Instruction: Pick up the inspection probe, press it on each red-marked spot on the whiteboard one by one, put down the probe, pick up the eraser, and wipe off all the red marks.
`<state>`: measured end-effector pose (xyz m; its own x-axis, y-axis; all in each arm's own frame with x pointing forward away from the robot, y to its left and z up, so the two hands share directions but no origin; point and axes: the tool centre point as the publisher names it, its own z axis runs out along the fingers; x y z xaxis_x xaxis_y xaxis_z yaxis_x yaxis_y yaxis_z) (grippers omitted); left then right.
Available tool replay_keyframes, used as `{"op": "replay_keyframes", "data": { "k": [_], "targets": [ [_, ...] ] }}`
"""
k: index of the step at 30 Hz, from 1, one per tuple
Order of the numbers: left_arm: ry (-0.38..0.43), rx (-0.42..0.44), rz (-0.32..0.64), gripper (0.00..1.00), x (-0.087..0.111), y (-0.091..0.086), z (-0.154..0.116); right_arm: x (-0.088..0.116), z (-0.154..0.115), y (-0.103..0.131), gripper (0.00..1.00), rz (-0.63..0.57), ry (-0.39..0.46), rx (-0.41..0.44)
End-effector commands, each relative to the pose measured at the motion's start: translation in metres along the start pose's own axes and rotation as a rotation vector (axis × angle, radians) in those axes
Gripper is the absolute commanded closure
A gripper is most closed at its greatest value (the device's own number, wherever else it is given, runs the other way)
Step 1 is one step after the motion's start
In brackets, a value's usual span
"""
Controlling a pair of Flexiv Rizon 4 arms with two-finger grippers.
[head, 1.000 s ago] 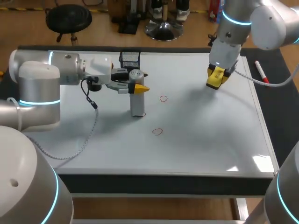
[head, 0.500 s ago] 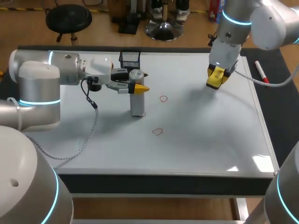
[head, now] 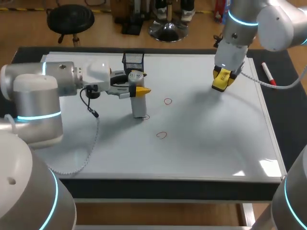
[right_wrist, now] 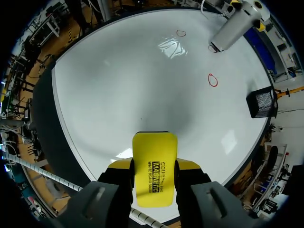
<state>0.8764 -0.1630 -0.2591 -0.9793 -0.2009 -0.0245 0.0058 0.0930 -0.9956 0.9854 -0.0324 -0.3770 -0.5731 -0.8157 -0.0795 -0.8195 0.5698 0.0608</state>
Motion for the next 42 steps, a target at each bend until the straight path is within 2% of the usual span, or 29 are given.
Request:
{"op": "replay_keyframes", "data": {
  "k": [1, 29, 42],
  "targets": [
    [-0.121, 0.001, 0.001, 1.00, 0.014, -0.005, -0.020, 0.000, -0.001, -0.001, 1.00, -0.002, 0.003, 0.001],
    [-0.404, -0.006, -0.021, 1.00, 0.013, 0.002, -0.128, 0.000, -0.001, -0.001, 1.00, -0.002, 0.003, 0.001],
    [-0.509, -0.036, -0.025, 1.00, 0.013, 0.005, -0.164, 0.000, -0.001, -0.001, 1.00, -0.002, 0.003, 0.001]
  ]
}}
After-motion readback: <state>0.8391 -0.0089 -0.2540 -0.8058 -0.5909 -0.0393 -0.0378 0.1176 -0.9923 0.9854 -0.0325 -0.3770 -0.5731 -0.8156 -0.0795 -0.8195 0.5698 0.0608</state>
